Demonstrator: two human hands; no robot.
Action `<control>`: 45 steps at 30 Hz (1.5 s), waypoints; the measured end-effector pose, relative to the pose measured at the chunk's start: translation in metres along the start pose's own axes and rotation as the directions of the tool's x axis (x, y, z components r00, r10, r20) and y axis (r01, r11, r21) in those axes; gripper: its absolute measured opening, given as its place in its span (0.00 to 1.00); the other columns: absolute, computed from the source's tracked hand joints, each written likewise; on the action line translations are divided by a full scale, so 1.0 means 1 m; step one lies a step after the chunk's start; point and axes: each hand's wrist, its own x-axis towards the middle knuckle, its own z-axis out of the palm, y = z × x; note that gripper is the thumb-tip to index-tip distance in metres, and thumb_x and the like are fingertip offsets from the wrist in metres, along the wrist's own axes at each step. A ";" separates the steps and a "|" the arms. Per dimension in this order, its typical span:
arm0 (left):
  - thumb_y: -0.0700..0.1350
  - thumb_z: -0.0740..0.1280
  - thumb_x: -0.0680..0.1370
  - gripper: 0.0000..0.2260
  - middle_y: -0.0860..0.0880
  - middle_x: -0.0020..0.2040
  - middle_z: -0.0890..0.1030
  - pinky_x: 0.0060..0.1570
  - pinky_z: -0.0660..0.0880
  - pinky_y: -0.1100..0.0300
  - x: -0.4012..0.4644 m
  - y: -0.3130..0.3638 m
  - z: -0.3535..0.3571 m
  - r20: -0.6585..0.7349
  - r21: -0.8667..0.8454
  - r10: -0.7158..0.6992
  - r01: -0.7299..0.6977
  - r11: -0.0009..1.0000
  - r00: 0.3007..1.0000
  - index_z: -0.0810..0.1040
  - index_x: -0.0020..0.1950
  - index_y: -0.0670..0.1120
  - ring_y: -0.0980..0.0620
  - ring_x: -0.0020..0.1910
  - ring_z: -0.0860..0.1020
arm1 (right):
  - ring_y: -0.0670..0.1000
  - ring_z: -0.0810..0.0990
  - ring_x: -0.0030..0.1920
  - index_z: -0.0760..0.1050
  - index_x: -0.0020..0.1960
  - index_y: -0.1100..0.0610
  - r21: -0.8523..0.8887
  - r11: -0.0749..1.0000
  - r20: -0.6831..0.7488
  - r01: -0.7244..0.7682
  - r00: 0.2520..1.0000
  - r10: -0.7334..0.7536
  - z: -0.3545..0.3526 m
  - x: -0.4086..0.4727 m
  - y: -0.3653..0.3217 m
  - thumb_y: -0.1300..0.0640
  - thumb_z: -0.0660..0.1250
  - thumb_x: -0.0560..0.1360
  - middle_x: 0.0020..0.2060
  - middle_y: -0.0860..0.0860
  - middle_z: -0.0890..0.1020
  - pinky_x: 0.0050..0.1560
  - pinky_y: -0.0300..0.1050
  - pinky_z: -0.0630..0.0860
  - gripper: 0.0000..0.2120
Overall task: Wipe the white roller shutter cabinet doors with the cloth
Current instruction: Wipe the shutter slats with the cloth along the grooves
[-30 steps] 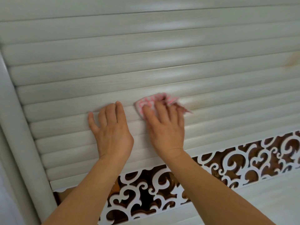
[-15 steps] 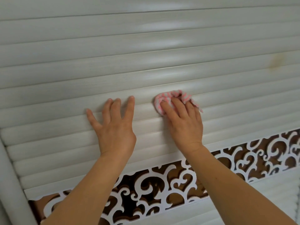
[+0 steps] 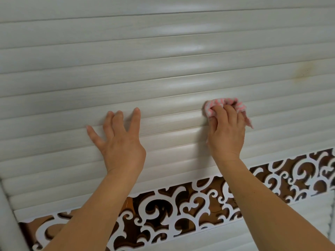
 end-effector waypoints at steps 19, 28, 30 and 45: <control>0.26 0.63 0.66 0.40 0.38 0.70 0.62 0.66 0.40 0.32 -0.002 0.000 0.009 -0.074 -0.050 0.018 -0.022 0.998 0.997 0.61 0.74 0.52 0.40 0.73 0.54 | 0.58 0.69 0.53 0.80 0.55 0.56 0.045 0.930 0.101 0.364 0.925 -0.367 -0.001 0.006 -0.022 0.53 0.64 0.65 0.50 0.54 0.81 0.58 0.54 0.67 0.19; 0.26 0.65 0.65 0.39 0.35 0.68 0.64 0.64 0.44 0.30 -0.001 -0.001 0.014 -0.086 -0.020 0.036 -0.038 0.999 0.996 0.64 0.73 0.49 0.37 0.71 0.56 | 0.48 0.70 0.55 0.76 0.61 0.55 0.332 0.911 0.100 -0.245 0.969 0.225 -0.037 0.021 0.029 0.58 0.62 0.78 0.57 0.48 0.67 0.51 0.21 0.62 0.12; 0.26 0.66 0.65 0.39 0.35 0.68 0.64 0.64 0.44 0.29 0.000 -0.003 0.014 -0.089 -0.012 0.048 -0.050 0.999 0.995 0.64 0.73 0.49 0.37 0.71 0.57 | 0.40 0.71 0.50 0.69 0.66 0.53 0.387 0.813 0.075 -0.435 0.893 0.443 -0.043 0.026 0.036 0.58 0.62 0.79 0.57 0.46 0.66 0.48 0.20 0.65 0.16; 0.27 0.67 0.65 0.38 0.35 0.67 0.64 0.65 0.46 0.30 0.002 -0.006 0.022 -0.136 -0.023 0.078 -0.082 0.996 0.988 0.64 0.73 0.47 0.36 0.70 0.57 | 0.43 0.75 0.42 0.75 0.61 0.49 0.349 0.745 0.159 -0.568 0.819 0.550 -0.022 0.012 -0.008 0.51 0.57 0.81 0.50 0.46 0.72 0.43 0.27 0.70 0.12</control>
